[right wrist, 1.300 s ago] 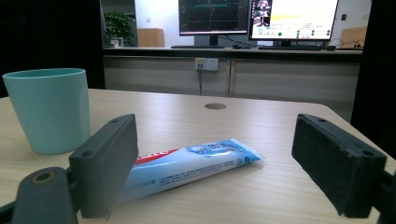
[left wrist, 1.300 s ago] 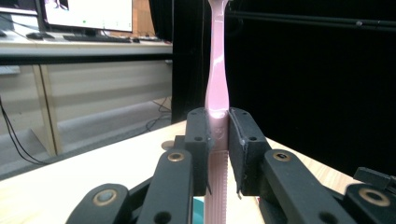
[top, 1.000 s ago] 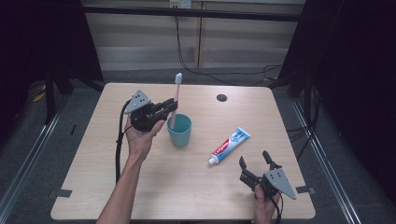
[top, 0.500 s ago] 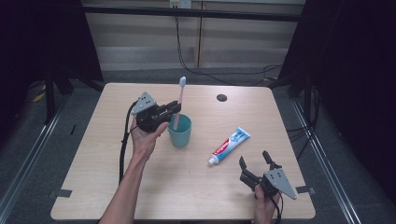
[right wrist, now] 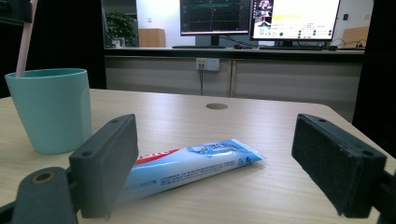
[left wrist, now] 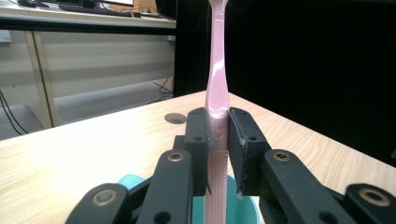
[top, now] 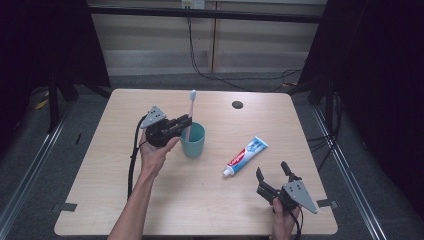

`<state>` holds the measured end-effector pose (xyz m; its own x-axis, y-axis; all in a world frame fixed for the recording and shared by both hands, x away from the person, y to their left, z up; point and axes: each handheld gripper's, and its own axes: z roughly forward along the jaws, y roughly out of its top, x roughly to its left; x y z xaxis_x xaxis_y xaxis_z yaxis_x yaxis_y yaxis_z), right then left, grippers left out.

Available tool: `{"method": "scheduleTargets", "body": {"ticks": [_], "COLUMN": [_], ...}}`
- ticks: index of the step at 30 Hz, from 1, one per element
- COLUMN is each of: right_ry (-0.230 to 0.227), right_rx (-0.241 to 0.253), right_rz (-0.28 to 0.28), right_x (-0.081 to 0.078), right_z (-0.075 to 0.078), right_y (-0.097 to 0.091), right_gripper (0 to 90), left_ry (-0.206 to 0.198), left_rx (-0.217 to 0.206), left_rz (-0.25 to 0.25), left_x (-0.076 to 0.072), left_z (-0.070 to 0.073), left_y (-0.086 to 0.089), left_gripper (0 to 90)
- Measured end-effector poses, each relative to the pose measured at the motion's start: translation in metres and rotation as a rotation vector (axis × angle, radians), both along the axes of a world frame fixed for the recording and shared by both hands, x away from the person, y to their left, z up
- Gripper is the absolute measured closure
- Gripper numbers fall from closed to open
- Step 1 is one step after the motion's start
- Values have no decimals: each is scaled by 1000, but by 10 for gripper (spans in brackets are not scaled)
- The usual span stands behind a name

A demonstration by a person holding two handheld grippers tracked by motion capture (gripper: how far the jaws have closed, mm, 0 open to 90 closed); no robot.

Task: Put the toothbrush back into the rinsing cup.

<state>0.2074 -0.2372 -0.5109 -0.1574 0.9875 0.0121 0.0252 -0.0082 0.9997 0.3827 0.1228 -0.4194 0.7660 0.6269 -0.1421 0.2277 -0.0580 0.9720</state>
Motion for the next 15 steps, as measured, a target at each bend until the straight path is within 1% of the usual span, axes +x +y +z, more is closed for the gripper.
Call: {"method": "scheduleTargets", "body": {"ticks": [1,3,7,9,12,13,15], "right_ry": [-1,1,2,1,2,1,1], "right_rx": [-1,0,-1,0,-1,-1,0], "right_rz": [0,1,1,1,2,1,1], "right_x": [0,0,0,0,0,0,0], "right_z": [0,0,0,0,0,0,0], "right_y": [0,0,0,0,0,0,0], "right_gripper": [139,139,139,139,139,139,139], "left_ry": [0,10,33,34,48,49,54], "left_rx": [8,7,-9,17,4,15,12], "left_rz": [7,2,-4,1,-4,2,-7], "left_x": [0,0,0,0,1,1,1], "left_z": [-2,-5,-12,-16,-21,-22,-24], "left_y": [0,1,0,-2,-3,-3,-3], "left_gripper": [787,787,787,787,787,787,787]}}
